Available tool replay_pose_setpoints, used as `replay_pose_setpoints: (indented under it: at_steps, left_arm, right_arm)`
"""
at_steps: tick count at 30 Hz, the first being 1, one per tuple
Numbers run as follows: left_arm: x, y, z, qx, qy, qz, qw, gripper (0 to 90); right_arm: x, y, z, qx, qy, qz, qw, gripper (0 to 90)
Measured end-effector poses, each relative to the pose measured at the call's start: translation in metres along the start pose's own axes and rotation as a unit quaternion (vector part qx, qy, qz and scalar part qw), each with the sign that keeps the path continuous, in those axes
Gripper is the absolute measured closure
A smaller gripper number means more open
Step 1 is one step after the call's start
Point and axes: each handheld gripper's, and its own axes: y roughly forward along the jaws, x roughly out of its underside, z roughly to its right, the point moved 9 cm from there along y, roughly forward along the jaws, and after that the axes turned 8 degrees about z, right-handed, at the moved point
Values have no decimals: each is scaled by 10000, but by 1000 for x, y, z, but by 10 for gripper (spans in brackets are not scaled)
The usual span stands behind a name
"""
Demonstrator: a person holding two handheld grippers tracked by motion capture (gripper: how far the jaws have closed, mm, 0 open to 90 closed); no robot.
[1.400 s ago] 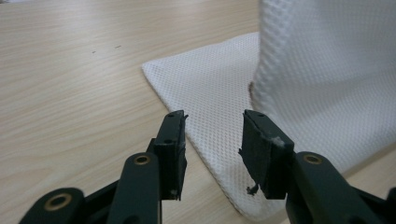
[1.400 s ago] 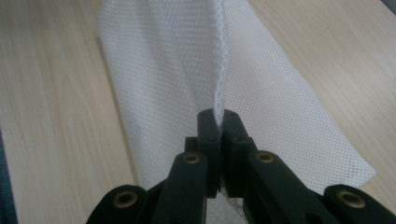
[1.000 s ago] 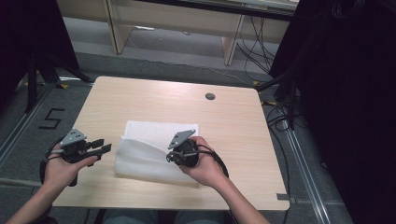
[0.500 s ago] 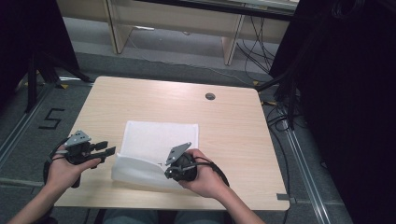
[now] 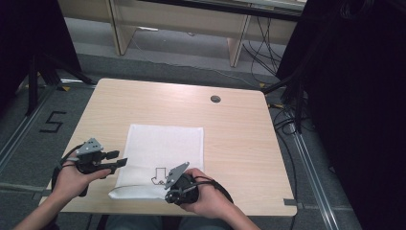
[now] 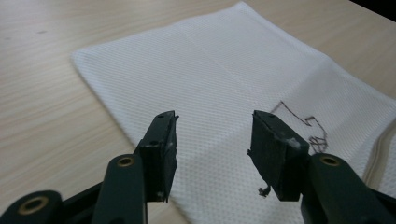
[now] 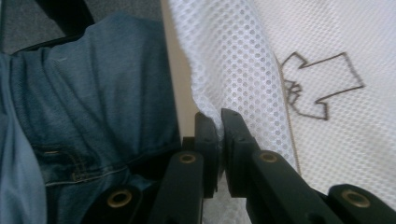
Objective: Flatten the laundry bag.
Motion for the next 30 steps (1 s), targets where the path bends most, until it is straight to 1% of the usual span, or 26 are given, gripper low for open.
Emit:
replay_pose_setpoints:
  at_steps: [1, 2, 3, 5, 6, 7, 9, 10, 12, 13, 14, 15, 16, 17, 18, 19, 20, 22, 23, 24, 25, 26, 27, 28, 29, 30]
  left_arm:
    - [4, 4, 8, 144, 97, -160, 9997, 509]
    - [4, 4, 8, 144, 97, -160, 9997, 513]
    - [6, 6, 12, 225, 122, -220, 9994, 513]
    - [14, 10, 18, 367, 236, -478, 9979, 515]
    - [16, 11, 20, 387, 267, -527, 9975, 521]
    - [19, 13, 23, 425, 289, -653, 9965, 528]
    - [27, 16, 27, 521, 391, -900, 9938, 535]
    - [31, 17, 28, 584, 547, -1045, 9913, 545]
    - [38, 20, 31, 584, 707, -1268, 9877, 558]
    - [41, 22, 32, 598, 779, -1328, 9863, 564]
    - [44, 25, 35, 630, 852, -1446, 9838, 570]
    - [44, 25, 35, 630, 852, -1446, 9838, 571]
    - [46, 26, 35, 617, 966, -1508, 9819, 571]
    - [49, 27, 36, 643, 1070, -1611, 9790, 577]
    - [51, 29, 38, 661, 1109, -1642, 9779, 584]
    - [52, 30, 37, 626, 1159, -1685, 9769, 588]
    - [51, 31, 38, 662, 1271, -1675, 9754, 591]
    - [51, 32, 38, 598, 1195, -1697, 9764, 599]
    - [51, 34, 39, 578, 1160, -1684, 9772, 609]
    - [50, 34, 37, 572, 1266, -1703, 9755, 616]
    - [50, 33, 37, 535, 1248, -1745, 9752, 619]
    - [50, 34, 37, 485, 1275, -1742, 9752, 621]
    - [50, 34, 36, 493, 1322, -1766, 9741, 623]
    - [50, 34, 36, 493, 1322, -1766, 9741, 626]
    - [50, 34, 36, 490, 1329, -1769, 9740, 626]
    - [49, 35, 36, 495, 1314, -1732, 9748, 632]
  right_arm:
    - [3, 2, -4, -96, 64, -28, 9999, 862]
    - [3, 2, -4, -96, 64, -28, 9999, 862]
    - [5, 3, -6, -104, 68, -56, 9999, 856]
    - [10, 6, -11, -200, 157, -138, 9996, 823]
    - [12, 8, -13, -251, 167, -169, 9994, 811]
    - [12, 9, -14, -239, 205, -154, 9994, 796]
    - [14, 10, -16, -320, 220, -159, 9991, 749]
    - [14, 9, -17, -329, 272, -163, 9990, 729]
    - [13, 6, -19, -432, 418, -101, 9981, 685]
    - [12, 4, -19, -418, 459, -58, 9981, 657]
    - [8, -1, -18, -501, 526, 100, 9973, 620]
    - [8, -1, -18, -501, 526, 100, 9973, 620]
    - [6, -4, -15, -495, 558, 201, 9970, 605]
    - [3, -9, -14, -541, 712, 295, 9956, 589]
    - [-1, -14, -13, -605, 792, 468, 9939, 582]
    - [-2, -17, -7, -478, 839, 537, 9939, 577]
    - [-4, -21, -7, -522, 912, 602, 9926, 578]
    - [-3, -25, 9, -174, 922, 646, 9935, 603]
    - [-1, -27, 15, -41, 1058, 604, 9925, 635]
    - [3, -27, 22, 101, 1172, 551, 9915, 682]
    - [11, -26, 32, 307, 1282, 353, 9906, 743]
    - [22, -23, 42, 535, 1497, 70, 9873, 790]
    - [29, -21, 48, 671, 1564, -82, 9854, 814]
    - [29, -21, 48, 671, 1564, -82, 9854, 814]
    - [34, -19, 54, 772, 1633, -165, 9834, 835]
    - [39, -16, 57, 837, 1714, -257, 9813, 853]
